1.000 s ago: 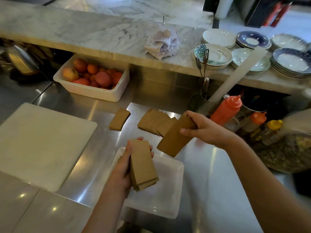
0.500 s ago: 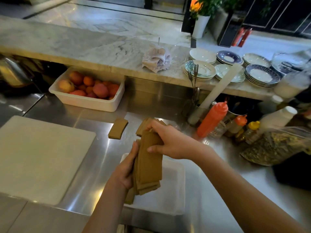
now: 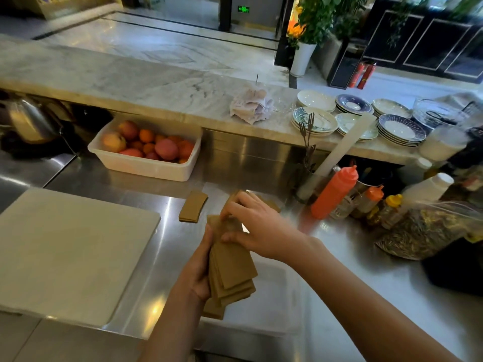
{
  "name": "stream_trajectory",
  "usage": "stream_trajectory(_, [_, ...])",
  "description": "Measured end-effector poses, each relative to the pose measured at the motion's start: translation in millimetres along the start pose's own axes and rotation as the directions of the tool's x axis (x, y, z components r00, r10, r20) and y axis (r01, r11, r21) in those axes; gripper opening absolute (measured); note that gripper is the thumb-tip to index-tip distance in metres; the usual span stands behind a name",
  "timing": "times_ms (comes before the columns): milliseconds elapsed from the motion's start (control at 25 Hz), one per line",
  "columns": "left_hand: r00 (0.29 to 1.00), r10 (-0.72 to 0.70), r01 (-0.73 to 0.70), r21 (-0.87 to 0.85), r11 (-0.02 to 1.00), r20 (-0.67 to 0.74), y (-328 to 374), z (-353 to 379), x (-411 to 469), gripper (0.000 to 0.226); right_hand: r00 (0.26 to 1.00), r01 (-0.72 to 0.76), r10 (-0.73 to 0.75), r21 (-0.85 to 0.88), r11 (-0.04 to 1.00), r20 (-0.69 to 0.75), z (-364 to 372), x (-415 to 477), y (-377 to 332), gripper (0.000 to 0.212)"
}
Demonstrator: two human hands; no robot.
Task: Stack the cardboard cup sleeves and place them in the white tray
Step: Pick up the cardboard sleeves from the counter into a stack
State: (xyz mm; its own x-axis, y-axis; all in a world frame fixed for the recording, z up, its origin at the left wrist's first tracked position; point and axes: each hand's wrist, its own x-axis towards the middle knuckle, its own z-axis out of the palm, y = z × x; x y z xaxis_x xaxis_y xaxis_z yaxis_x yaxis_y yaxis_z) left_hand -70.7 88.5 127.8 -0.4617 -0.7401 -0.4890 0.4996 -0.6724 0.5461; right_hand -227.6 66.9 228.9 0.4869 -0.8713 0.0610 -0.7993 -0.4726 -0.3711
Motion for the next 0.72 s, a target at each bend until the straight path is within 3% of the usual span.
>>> stream_trajectory(160, [0.997, 0.05, -0.049, -0.014, 0.999, 0.054, 5.2, -7.6, -2.9, 0.085, 0.992, 0.064, -0.066, -0.02, 0.998, -0.106, 15.0, 1.0, -13.8, 0.019])
stream_trajectory(360, [0.996, 0.014, -0.013, -0.014, 1.0, 0.089, 12.7, -23.5, -4.6, 0.086, 0.992, 0.033, -0.031, 0.014, 0.999, -0.12, 37.0, 1.1, -24.9, 0.016])
stream_trajectory(600, [0.996, 0.045, -0.038, -0.087, 0.995, 0.077, 17.7, -46.2, -9.5, 0.117, 0.954, -0.171, 0.221, 0.241, 0.955, -0.201, 57.2, 4.4, -9.5, 0.002])
stream_trajectory(720, [0.993, 0.054, -0.036, -0.16, 0.986, 0.109, 19.5, -55.6, -8.9, 0.112, 0.893, -0.274, 0.369, 0.337, 0.901, -0.259, 63.5, 8.1, 25.7, 0.005])
